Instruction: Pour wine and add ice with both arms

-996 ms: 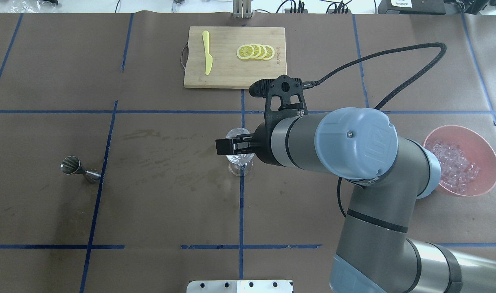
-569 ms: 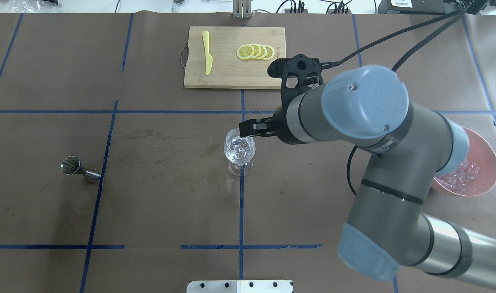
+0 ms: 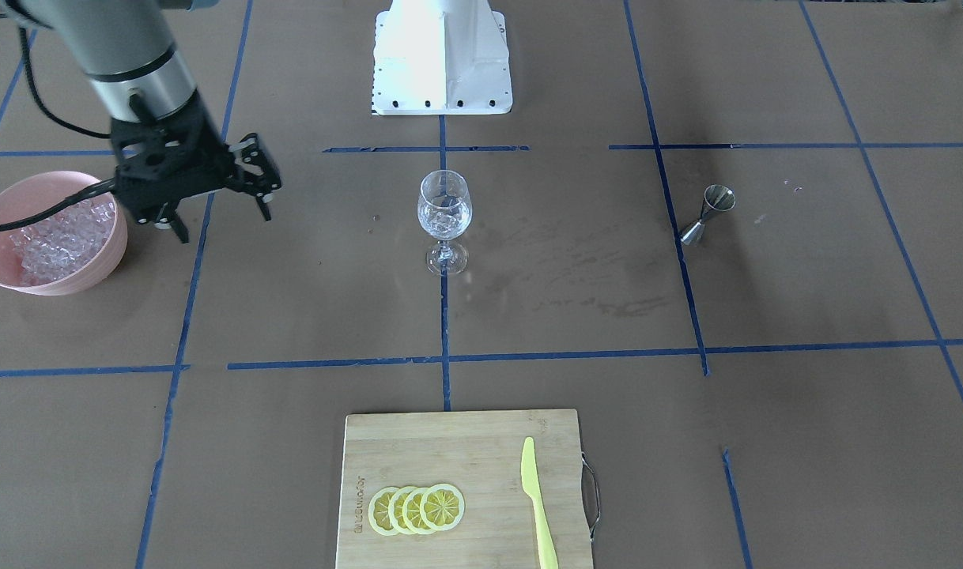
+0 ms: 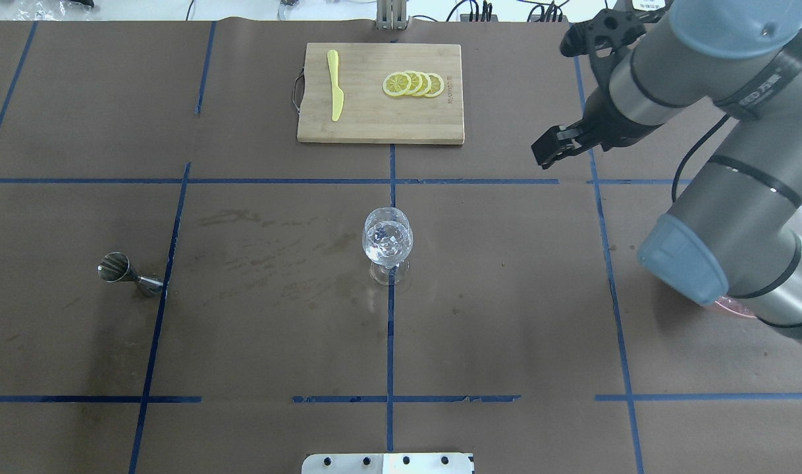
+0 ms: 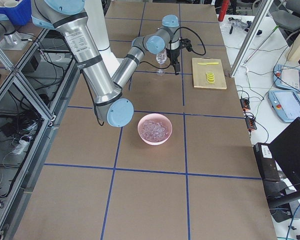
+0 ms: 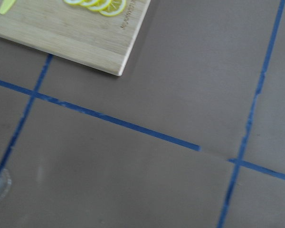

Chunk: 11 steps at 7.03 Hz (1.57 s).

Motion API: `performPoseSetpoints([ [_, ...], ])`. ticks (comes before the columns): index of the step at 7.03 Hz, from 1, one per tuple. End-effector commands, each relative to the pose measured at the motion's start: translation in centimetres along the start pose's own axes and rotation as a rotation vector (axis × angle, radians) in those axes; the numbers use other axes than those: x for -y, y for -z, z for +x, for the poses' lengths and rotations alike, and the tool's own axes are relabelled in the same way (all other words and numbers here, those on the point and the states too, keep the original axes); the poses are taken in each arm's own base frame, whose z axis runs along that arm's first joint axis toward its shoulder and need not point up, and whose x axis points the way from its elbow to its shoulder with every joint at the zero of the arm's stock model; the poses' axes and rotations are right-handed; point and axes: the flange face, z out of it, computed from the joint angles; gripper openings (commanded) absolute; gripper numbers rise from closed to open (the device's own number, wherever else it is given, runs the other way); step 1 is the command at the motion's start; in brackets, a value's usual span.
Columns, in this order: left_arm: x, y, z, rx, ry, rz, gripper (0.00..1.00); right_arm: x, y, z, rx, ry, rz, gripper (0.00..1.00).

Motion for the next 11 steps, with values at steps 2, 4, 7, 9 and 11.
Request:
performPoseSetpoints([
  [2, -0.2, -0.6, 0.5, 0.004, -0.011, -0.105, 1.0, -1.7, -2.0, 19.7, -0.038, 0.145, -0.133, 1.0],
  [4, 0.0, -0.3, 0.1, -0.001, -0.026, -0.128, 1.0, -7.2, -2.6, 29.5, -0.042, 0.113, -0.195, 1.0],
  [7, 0.3, 0.3, 0.6, -0.009, -0.041, -0.11, 1.0, -19.5, -3.0, 41.5, -0.081, -0.134, -0.263, 1.0],
  [9, 1.1, 1.2, 1.4, -0.008, -0.064, -0.086, 1.0, -22.6, -2.5, 43.5, -0.086, -0.164, -0.229, 1.0],
  [11, 1.3, 1.2, 1.5, -0.007, -0.076, -0.074, 1.0, -23.9, -2.7, 43.8, -0.079, -0.182, -0.238, 1.0],
])
